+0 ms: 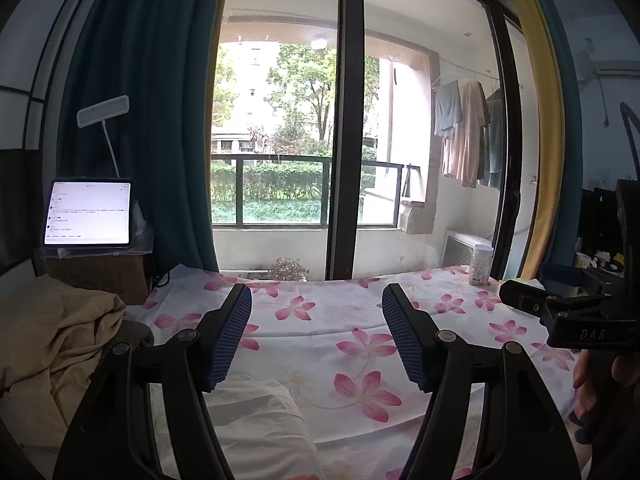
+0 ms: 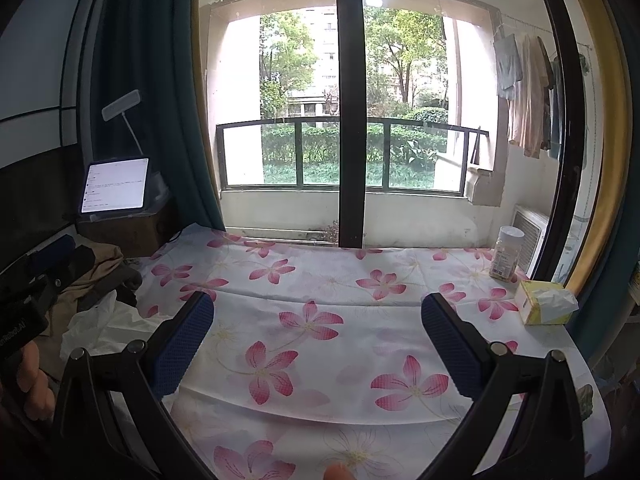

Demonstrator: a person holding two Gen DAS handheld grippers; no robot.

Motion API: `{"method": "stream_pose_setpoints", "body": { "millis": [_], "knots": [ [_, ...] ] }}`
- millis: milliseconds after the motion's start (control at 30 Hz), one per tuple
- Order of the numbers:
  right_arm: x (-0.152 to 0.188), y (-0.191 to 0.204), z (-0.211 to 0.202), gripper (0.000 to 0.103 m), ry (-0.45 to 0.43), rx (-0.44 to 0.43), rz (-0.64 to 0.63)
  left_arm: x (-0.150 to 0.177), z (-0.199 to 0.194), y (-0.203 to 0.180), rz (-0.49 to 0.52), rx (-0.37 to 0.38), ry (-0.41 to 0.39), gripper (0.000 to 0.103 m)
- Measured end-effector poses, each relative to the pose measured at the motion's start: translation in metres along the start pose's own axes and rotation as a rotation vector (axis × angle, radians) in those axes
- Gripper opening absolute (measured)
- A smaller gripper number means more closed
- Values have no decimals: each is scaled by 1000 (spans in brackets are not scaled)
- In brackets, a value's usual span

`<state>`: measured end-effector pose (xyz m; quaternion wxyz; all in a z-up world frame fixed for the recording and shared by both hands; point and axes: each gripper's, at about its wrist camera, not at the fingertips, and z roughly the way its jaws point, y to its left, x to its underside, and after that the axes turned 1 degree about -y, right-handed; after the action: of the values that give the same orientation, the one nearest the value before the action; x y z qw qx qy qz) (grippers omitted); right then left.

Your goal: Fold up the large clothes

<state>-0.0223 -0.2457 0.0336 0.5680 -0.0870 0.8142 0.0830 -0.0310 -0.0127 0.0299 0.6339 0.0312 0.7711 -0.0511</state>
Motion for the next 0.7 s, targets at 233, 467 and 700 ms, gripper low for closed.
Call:
{"method": "stream_pose_setpoints", "body": {
  "millis": [233,467,700],
  "knots": [
    [0,-1,1,102,3,3,3,1,1,0,-7,4,1,71],
    [1,-2,1,102,4,4,5,2,2,0,-4,3,0,71],
    [2,-3,1,102,5,6,8,3,2,-2,-2,3,2,71]
  ]
}}
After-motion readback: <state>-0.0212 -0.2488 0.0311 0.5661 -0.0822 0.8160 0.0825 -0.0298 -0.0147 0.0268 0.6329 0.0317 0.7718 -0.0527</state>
